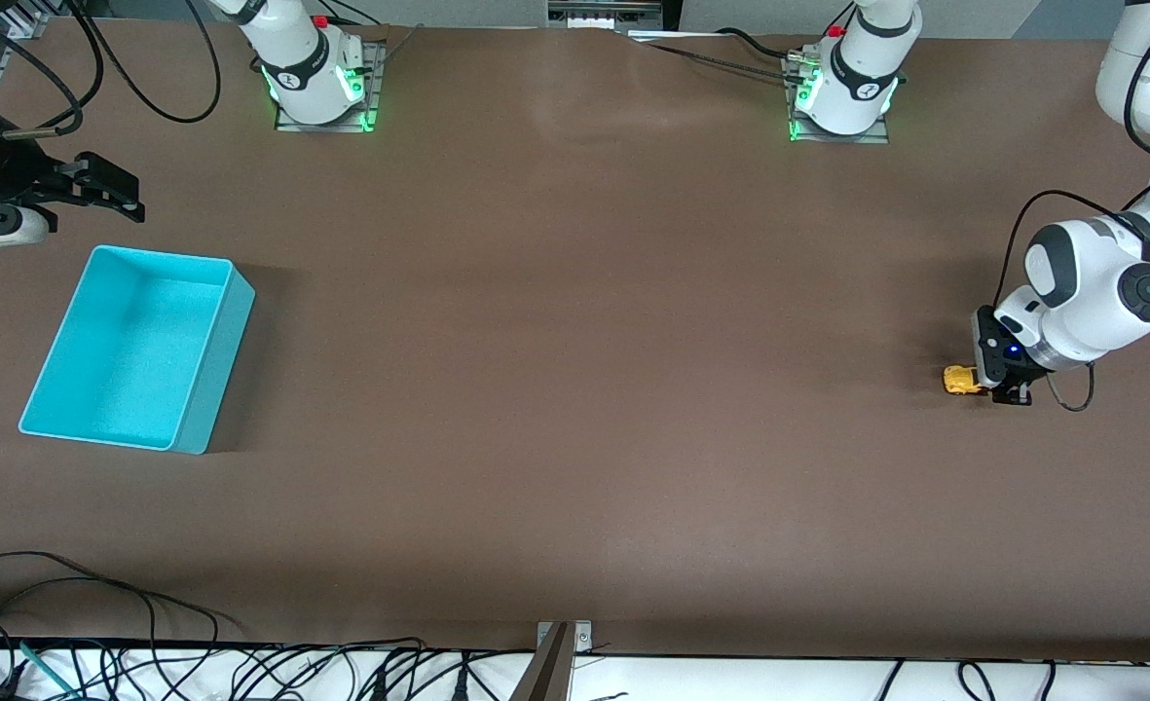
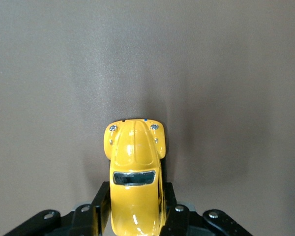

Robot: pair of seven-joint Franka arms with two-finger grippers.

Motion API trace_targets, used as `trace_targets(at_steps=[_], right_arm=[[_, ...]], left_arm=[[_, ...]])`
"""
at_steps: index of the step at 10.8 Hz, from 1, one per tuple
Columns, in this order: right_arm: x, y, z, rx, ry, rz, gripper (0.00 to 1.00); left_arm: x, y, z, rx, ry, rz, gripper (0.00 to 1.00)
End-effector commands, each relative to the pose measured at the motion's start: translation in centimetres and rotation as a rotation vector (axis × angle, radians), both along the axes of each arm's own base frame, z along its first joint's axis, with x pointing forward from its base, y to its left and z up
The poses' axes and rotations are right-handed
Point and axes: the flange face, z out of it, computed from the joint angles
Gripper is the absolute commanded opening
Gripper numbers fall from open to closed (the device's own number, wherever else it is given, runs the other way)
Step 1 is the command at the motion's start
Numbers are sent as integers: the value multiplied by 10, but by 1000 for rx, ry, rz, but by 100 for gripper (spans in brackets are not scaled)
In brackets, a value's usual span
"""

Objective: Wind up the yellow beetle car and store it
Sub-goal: 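Open the left gripper to release the car on the table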

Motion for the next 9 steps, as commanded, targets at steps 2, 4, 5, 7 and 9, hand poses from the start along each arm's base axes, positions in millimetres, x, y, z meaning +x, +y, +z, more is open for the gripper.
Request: trace_targets(at_steps=[2, 4, 5, 7, 9], right_arm=[[0, 0, -1, 11, -4, 10, 100], [-1, 0, 0, 11, -5, 10, 100], [-1, 0, 0, 11, -5, 10, 100], [-1, 0, 0, 11, -5, 10, 100], [0, 0, -1, 11, -4, 10, 100]], left_arm=[[-4, 9, -20, -10, 32, -23, 14], [-3, 10, -17, -9, 28, -20, 30], [-1, 9, -9, -5, 18, -26, 46], [1, 11, 16, 2, 18, -22, 100], [1, 3, 37, -33, 45, 9, 100]])
